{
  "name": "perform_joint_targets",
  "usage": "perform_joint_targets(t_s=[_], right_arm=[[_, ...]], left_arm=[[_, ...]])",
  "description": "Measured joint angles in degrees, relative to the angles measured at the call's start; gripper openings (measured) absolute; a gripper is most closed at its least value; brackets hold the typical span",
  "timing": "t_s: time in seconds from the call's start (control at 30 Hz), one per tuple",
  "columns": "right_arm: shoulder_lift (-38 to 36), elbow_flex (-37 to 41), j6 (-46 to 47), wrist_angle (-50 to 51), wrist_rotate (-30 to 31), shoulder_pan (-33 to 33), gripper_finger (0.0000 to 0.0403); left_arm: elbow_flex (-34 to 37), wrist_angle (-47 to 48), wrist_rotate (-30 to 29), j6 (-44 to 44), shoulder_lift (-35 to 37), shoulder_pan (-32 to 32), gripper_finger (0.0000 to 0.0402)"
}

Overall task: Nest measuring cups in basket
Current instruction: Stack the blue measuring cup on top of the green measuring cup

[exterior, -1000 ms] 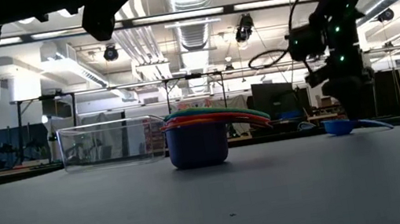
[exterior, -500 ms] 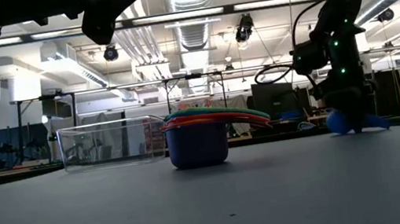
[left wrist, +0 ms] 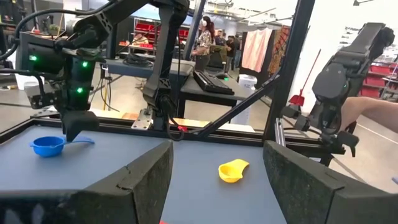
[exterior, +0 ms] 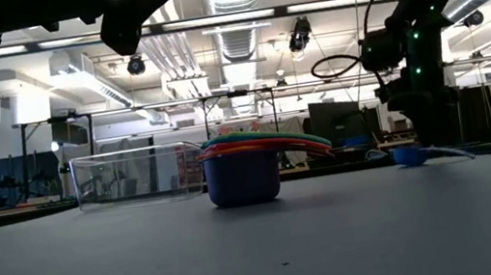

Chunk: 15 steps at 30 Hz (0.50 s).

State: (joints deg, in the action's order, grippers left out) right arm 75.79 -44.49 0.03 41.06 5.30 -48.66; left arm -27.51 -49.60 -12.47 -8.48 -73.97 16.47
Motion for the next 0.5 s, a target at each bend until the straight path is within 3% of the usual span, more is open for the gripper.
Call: perform_joint_targets(t_s=[0.2,0.5], right_arm=[[2.9,0.1,-0.4,0.0,0.2,0.0,0.0160],[4.9,0.5,-1.5,-0.4,-1.1,0.0,0.0220]], left_arm=[[0.0,-0.1,0.0,-0.2,0.0,0.0,0.0233],[0.0,0.0,0.0,-0.4,0.0,0.0,0.0233]])
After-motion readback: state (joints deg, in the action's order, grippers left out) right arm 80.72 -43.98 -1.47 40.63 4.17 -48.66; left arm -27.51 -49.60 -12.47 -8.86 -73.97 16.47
